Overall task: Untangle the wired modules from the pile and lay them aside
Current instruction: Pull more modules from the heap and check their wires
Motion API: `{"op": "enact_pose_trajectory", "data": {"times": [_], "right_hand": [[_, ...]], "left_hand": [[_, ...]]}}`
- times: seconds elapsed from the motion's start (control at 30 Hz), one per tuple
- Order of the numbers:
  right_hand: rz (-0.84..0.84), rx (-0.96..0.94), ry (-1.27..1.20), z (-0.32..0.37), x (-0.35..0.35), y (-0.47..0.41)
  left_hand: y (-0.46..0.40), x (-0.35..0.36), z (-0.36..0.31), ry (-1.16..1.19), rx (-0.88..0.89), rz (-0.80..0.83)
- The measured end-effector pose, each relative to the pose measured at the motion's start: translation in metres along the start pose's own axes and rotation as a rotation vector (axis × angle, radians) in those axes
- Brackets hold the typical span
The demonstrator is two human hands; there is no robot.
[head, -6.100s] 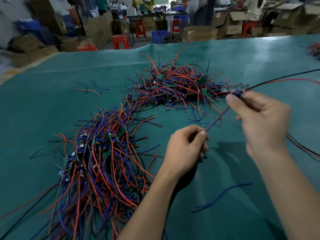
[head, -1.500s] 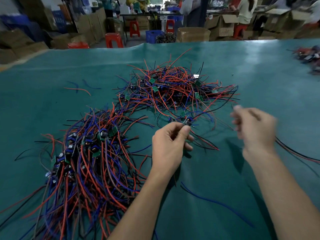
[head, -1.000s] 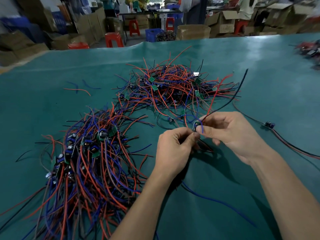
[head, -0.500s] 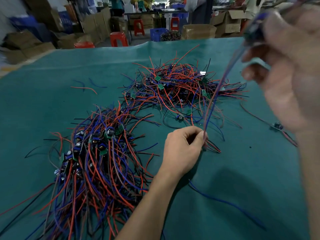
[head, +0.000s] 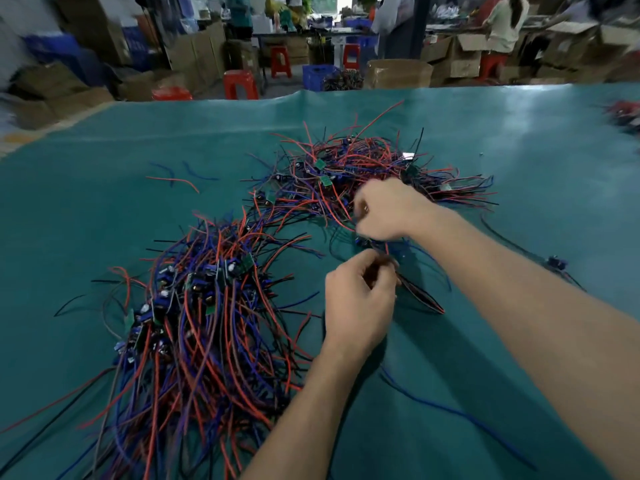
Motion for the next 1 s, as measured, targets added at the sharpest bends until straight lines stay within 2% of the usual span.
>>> {"op": "enact_pose_trajectory", "data": {"times": [0.3,0.37,0.47,0.53,0.63,0.7,0.87,1.0], "right_hand": [[-0.085,0.018,-0.246,-0.033,0.017,0.042],[-0.164,0.063,-0.358,-0.043,0.01,0.055],[-0.308,0.15,-0.705,-0.056,-0.002,0.078],[-0.342,0.206,-0.989,-0.06,-0.004,0.09],[-0.16,0.272,-1.42,-0.052,0.013,0.101],[-0.054,0.28,-1.553,-0.042,0.026,0.108],[-0.119,0.201,-1.521,-0.035,0.035,0.11],[-0.204,0.16,-1.379,-0.04,0.032,0.11]], "left_hand": [[-0.002,-0.014,0.006,-0.043,-0.06,-0.207],[-0.003,-0.014,0.005,-0.051,-0.063,-0.201],[-0.002,-0.012,0.004,-0.049,-0.059,-0.158],[-0.001,-0.011,0.004,-0.016,-0.06,-0.137],[0.001,-0.007,0.003,0.065,-0.047,-0.079],[0.001,-0.002,0.002,0.095,-0.042,-0.023],[-0.004,-0.002,0.007,0.158,-0.036,-0.007],[-0.002,0.0,0.004,0.158,-0.026,-0.003]]}}
Point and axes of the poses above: each hand's wrist, its own y-axis away from the middle knuckle, its own x-axis out of the palm, z = x × y, the point moved 6 cm from there along -y, towards the middle knuckle, and after that the axes turned 4 degrees about -x, right-handed, at the moved point
